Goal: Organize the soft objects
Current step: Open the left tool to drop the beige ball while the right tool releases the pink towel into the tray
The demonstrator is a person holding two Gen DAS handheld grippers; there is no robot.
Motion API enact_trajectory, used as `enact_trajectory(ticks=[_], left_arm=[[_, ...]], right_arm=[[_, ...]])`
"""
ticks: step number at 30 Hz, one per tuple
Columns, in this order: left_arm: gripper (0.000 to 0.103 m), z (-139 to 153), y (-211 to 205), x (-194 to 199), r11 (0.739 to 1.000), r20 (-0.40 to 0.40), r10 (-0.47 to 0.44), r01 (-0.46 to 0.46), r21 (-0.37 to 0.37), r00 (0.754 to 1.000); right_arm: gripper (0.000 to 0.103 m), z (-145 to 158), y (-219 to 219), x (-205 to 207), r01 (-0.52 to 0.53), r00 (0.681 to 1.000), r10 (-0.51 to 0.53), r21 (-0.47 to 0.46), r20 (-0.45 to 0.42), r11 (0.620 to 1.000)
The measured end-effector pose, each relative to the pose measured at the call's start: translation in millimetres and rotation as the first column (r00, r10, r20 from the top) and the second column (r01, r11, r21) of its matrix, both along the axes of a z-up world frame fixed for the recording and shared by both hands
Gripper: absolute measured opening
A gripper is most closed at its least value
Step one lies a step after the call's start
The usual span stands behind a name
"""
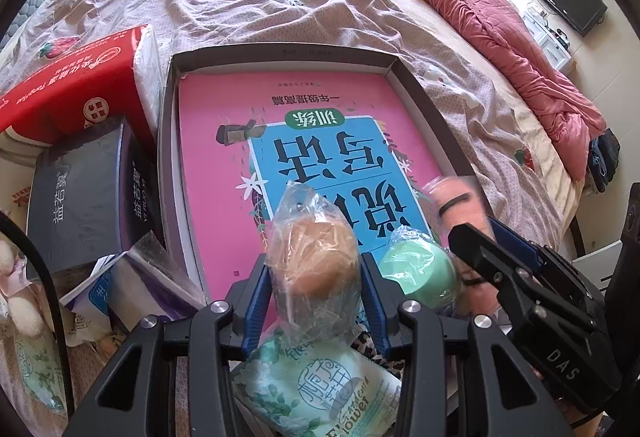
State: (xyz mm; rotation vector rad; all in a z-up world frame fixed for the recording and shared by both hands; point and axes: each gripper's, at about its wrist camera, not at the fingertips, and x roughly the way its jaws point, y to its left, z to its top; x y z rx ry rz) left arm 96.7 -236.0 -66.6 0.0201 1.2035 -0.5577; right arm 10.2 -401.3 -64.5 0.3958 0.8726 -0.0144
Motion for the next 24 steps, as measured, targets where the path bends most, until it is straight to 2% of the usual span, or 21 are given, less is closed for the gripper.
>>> enact_trajectory(ticks=[3,7,13,24], left_arm=[[0.043,-1,-1,0,1.000,-0.007,-0.002,0.002,0.003,1.000],[0.045,0,-1,-1,1.000,-0.006,-0.003,0.003,0.009,1.000],[0.054,3,-1,-2,1.000,0.003,-0.007,0.007,0.011,1.000],[0.064,17,-1,-9,1.000,0.036,-0.024,0.024,0.002,0.999]], right_arm=[[0.054,1,-3,-2,0.009,1.000,-0.009,0.022,0.011,1.000],[0.054,4,-7,-4,0.030,0.999,-0.031,0.029,0.027,0.999],[0.058,10,-15,-9,0.070,0.995,-0.073,0.051,0.069,0.996],[0.060,12,-24,-11,0.103,0.991,-0.108,0.061,0.077,0.993]])
